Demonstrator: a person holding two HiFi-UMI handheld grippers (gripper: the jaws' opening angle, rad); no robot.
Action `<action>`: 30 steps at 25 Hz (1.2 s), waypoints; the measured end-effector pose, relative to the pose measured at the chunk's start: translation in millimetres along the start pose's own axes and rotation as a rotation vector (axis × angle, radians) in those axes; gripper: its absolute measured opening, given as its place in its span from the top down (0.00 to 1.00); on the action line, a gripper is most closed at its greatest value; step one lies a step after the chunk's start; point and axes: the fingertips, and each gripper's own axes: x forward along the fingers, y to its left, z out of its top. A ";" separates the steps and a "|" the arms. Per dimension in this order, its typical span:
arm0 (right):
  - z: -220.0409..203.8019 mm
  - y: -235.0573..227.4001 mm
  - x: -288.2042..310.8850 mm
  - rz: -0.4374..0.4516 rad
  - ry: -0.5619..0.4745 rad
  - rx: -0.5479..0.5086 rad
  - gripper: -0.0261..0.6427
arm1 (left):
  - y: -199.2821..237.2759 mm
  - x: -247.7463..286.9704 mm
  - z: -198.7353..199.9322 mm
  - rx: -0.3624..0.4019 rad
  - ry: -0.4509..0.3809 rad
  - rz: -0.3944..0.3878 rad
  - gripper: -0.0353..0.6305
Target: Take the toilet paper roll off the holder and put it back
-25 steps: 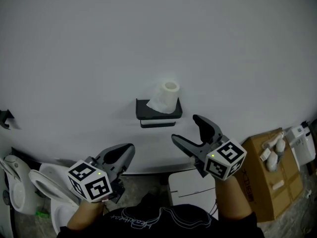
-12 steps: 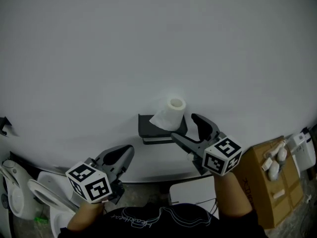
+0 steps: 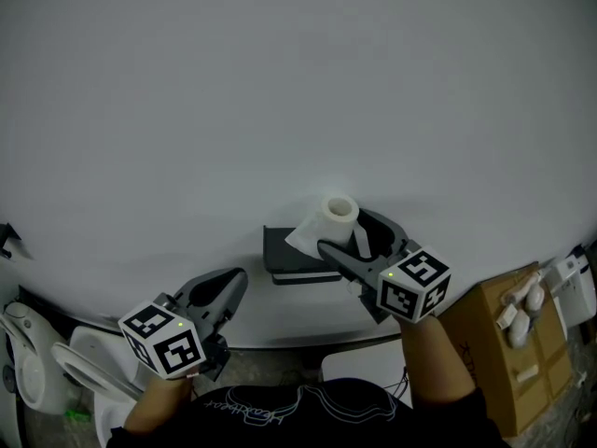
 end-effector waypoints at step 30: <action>-11.4 -3.6 15.1 0.019 0.031 -0.030 0.54 | 9.6 14.1 -3.8 0.019 0.023 0.020 0.94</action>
